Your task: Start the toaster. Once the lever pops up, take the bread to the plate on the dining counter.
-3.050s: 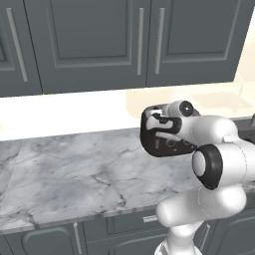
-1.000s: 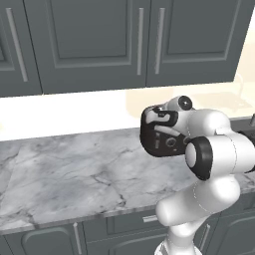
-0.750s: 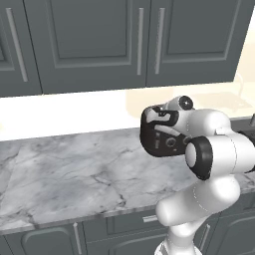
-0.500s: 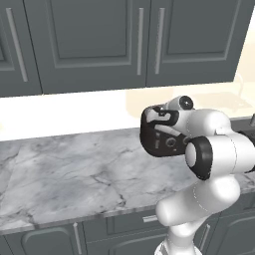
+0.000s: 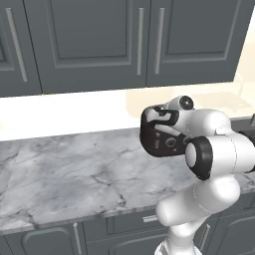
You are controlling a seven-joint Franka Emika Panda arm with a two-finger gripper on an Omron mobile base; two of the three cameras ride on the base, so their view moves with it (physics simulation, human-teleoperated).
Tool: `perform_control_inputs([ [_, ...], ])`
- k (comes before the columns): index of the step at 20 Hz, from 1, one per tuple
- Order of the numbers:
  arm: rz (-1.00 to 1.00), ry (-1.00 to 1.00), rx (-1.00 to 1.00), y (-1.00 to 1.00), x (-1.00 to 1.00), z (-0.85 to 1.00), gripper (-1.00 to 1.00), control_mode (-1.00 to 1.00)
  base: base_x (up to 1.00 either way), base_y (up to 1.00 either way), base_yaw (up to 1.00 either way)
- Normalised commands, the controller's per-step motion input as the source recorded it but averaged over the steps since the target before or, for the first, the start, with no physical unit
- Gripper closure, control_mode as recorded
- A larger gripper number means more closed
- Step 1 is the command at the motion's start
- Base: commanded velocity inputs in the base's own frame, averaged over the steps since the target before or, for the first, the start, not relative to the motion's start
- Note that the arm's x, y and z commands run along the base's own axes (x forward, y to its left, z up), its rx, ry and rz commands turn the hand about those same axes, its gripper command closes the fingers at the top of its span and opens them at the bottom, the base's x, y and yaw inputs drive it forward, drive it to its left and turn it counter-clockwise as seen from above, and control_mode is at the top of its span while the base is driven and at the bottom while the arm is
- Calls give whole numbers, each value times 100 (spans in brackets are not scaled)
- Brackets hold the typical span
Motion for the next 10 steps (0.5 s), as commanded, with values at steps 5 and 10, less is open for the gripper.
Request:
perform_control_inputs([
  [5, 0, 0, 0, 0, 0, 22, 100, -100, 0, 0, 0],
  [10, 0, 0, 0, 0, 0, 24, 100, -100, 0, 0, 0],
])
